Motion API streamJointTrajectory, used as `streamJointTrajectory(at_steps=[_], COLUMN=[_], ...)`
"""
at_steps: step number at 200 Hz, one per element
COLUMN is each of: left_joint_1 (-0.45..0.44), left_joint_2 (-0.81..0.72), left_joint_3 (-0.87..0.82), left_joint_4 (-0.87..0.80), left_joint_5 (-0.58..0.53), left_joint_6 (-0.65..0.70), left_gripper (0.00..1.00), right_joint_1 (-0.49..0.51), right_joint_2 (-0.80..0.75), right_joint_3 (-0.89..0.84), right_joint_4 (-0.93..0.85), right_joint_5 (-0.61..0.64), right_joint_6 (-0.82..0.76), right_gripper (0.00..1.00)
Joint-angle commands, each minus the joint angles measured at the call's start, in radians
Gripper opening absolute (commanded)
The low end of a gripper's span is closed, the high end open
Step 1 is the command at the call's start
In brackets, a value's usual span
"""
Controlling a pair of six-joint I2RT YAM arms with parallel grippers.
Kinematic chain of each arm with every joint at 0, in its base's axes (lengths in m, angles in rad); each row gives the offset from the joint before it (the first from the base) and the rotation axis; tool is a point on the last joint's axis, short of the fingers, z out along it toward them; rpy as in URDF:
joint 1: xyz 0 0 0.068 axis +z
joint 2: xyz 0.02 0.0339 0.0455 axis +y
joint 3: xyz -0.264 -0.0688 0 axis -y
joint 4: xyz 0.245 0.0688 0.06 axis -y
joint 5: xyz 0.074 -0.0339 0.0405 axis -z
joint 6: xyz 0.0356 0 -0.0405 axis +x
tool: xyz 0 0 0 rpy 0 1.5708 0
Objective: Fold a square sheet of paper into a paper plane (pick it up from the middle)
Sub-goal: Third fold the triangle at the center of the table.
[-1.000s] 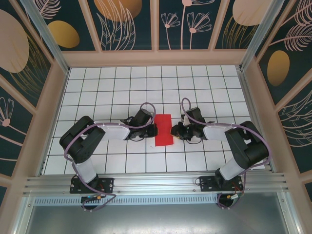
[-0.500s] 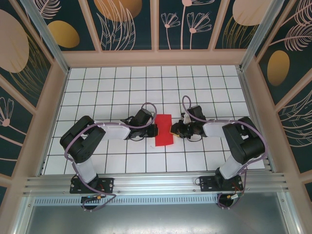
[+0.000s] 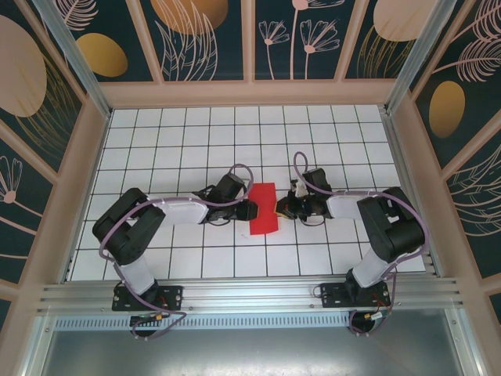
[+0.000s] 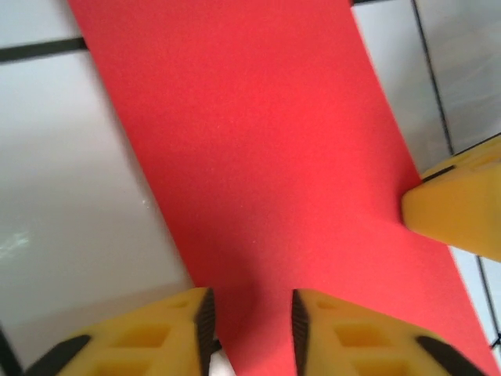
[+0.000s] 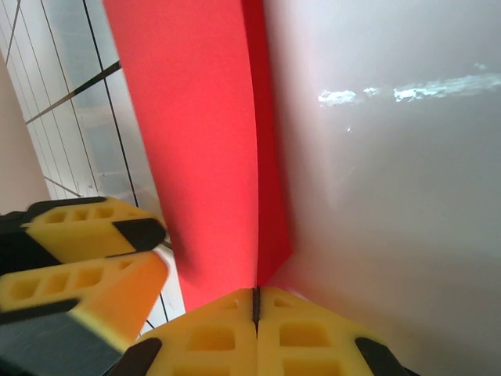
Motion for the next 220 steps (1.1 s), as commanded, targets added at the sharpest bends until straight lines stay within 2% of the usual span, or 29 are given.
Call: streamJointTrajectory(at_steps=[1,50,85,135,187,206,220], left_joint_1=[-0.014,-0.145,-0.291,-0.424,-0.456,-0.455,-0.456], left_joint_2=[-0.111,-0.211,-0.147,-0.042,0.066,0.071,0.06], left_joint_3=[-0.01,-0.066,-0.031,0.051,0.124,0.125,0.12], left_joint_4=[-0.019,-0.042,-0.08,-0.092,-0.144,-0.147,-0.137], left_joint_5=[-0.029,-0.17,-0.31,-0.465,-0.617,-0.635,-0.643], left_joint_6=[0.067,0.201,0.229,0.227,0.235,0.233,0.228], left_gripper=[0.38,0.51,0.56,0.62,0.62,0.57,0.49], right_joint_1=[-0.009,-0.008,-0.008,-0.006,-0.005,-0.004,-0.004], right_joint_2=[-0.003,-0.021,-0.034,-0.043,-0.062,-0.061,-0.06], right_joint_3=[0.001,-0.003,-0.005,-0.011,-0.022,-0.023,-0.023], right_joint_4=[0.031,0.037,0.029,0.036,0.032,0.028,0.023], right_joint_5=[-0.015,-0.025,-0.028,-0.04,-0.042,-0.044,-0.044], right_joint_6=[0.023,0.064,0.073,0.084,0.084,0.081,0.077], right_gripper=[0.03,0.03,0.04,0.05,0.05,0.06,0.06])
